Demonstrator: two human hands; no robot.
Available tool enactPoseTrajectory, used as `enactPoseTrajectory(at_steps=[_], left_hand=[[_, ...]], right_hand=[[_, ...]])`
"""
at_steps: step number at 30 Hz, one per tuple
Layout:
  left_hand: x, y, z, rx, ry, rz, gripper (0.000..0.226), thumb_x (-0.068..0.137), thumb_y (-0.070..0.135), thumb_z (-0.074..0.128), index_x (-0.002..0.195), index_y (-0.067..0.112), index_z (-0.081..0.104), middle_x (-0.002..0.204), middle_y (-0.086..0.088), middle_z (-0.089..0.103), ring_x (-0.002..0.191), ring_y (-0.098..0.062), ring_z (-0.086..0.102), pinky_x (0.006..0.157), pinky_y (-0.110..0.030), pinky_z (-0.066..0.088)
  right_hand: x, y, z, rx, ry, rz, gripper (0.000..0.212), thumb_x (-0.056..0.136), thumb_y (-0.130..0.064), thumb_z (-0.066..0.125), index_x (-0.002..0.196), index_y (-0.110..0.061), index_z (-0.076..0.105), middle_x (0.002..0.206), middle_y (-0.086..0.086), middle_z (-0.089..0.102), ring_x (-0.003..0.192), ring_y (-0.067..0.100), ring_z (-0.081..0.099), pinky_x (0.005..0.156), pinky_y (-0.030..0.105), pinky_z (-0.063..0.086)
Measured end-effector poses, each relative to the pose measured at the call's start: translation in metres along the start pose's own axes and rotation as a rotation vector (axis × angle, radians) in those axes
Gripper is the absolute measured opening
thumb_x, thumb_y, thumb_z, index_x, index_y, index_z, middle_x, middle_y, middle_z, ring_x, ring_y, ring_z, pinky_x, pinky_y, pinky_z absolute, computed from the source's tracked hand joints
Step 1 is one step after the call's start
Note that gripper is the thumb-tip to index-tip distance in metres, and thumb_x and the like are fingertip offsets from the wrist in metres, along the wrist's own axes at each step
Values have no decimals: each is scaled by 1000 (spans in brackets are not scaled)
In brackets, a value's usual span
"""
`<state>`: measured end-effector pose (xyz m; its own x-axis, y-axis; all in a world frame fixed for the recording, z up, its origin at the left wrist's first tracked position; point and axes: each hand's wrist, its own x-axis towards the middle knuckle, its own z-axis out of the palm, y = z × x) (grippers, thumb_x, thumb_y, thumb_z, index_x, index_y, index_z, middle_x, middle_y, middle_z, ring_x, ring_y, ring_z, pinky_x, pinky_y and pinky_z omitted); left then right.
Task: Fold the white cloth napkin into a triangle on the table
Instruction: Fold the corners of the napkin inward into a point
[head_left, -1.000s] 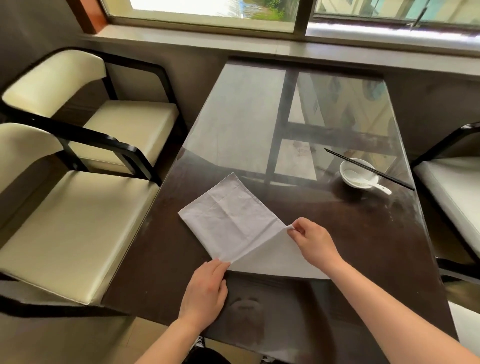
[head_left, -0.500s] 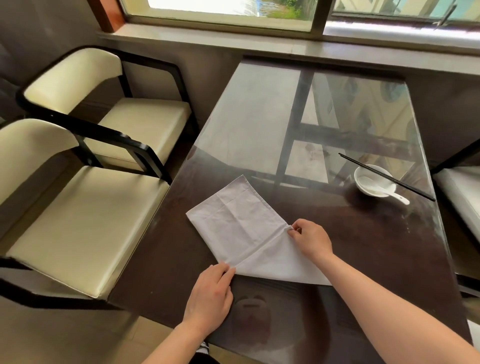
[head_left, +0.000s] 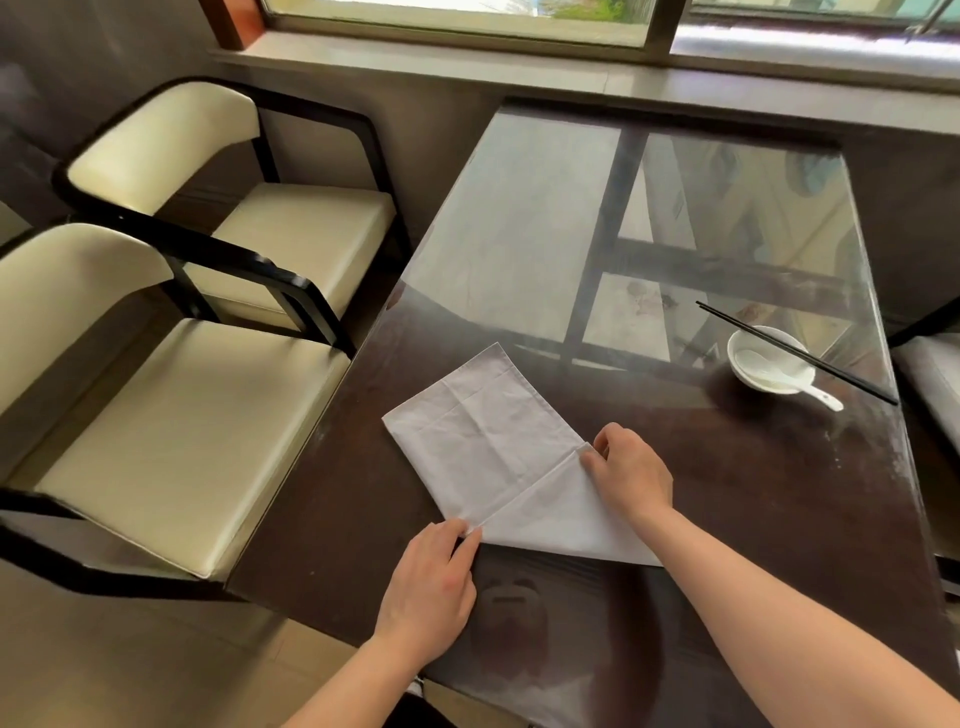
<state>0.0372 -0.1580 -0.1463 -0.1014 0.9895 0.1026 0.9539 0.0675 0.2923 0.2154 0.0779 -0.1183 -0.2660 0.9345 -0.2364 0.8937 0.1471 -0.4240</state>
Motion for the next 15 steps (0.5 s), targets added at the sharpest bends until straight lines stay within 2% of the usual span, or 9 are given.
enactPoseTrajectory(at_steps=[4,8,10,15], left_hand=[[-2,2,-1,30,-8,7,49,79,15,68,127,9,62,123,-6,56,107,-24,56,104,-37,46],[-4,1,0,47,-16,26,50,81,17,65,130,8,60,128,-7,55,114,-25,54,112,-35,34],[-5,-1,0,54,-23,26,50,82,19,64,131,9,60,131,-7,55,119,-25,53,114,-36,36],[-8,0,3,79,-41,15,51,86,24,47,132,7,59,135,-8,54,127,-23,47,118,-36,22]], right_hand=[[0,2,2,20,4,-13,16,92,-41,57,87,-25,57,92,-5,57,87,22,57,67,36,46],[-2,8,5,34,20,-32,14,93,-38,60,92,-25,66,93,-5,58,92,21,59,68,34,44],[-2,10,5,45,26,-36,13,93,-35,61,95,-25,70,93,-6,58,93,21,60,69,33,44],[-4,12,3,75,30,-34,12,92,-32,62,97,-26,72,92,-6,58,93,21,60,70,31,42]])
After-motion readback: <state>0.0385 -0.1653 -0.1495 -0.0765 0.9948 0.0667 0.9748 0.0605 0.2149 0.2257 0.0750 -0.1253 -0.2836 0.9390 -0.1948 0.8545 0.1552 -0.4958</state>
